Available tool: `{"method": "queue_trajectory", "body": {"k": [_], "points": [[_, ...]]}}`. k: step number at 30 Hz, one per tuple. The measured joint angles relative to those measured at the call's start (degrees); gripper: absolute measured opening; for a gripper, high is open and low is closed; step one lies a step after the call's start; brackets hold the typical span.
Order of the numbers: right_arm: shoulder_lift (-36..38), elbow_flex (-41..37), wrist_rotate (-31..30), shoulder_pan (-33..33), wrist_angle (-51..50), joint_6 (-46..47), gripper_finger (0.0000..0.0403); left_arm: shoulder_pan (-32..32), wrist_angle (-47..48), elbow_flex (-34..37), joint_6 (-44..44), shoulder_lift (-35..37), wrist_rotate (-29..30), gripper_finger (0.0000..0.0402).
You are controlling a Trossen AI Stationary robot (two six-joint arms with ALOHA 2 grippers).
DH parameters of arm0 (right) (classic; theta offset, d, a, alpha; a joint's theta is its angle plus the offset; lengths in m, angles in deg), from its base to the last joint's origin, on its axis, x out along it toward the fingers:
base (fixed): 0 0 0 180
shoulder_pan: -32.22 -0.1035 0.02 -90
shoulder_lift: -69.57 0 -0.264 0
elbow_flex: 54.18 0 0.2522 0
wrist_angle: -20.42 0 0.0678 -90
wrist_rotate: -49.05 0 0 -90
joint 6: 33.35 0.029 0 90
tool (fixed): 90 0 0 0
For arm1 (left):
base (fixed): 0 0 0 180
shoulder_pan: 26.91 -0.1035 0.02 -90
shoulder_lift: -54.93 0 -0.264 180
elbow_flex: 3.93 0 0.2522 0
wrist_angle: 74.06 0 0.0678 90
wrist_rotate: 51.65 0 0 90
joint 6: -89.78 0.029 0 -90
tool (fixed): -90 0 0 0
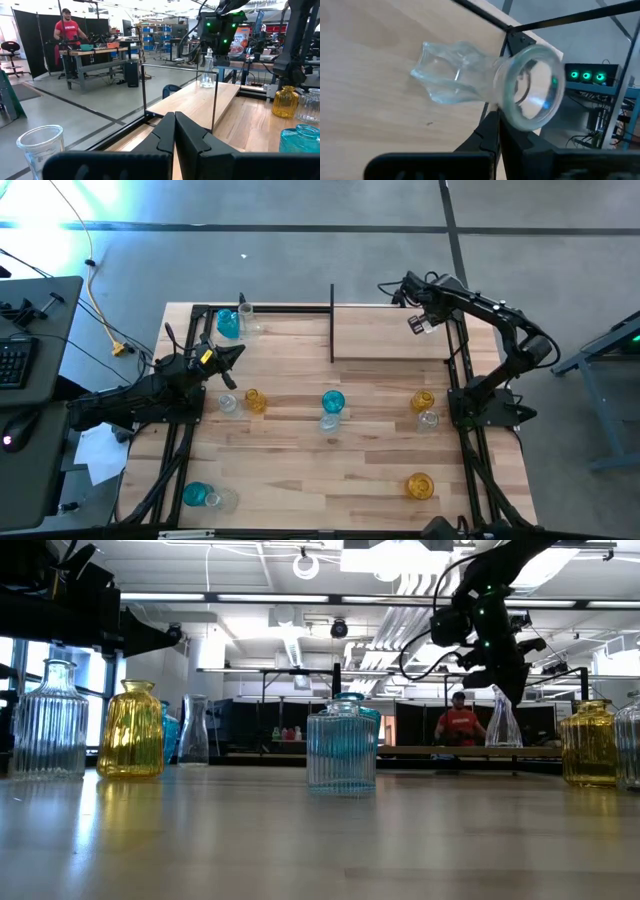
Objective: Sort vases onto shelf
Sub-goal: Put the transparent vase on the shelf
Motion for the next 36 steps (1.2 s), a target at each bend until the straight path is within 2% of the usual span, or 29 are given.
{"method": "queue_trajectory", "body": {"k": [6,26,32,36], "points": [[0.0,0.0,4.8,-2.2,-0.7,0.9,0.0000,0.0,0.0,0.0,0.0,0.0,0.0,0.0001],[-0.1,0.0,1.7,-0.5,7.6,-1.7,0.0000,0.0,0.0,0.0,0.0,0.0,0.0,0.0001],[-0.1,0.0,1.0,-0.5,7.8,-2.3,0.0000,0.0,0.0,0.0,0.0,0.0,0.0,0.0001],[0.3,0.1,3.3,-1.0,4.8,-3.2,0.0000,0.0,0.0,0.0,0.0,0.0,0.0,0.0001]]}}
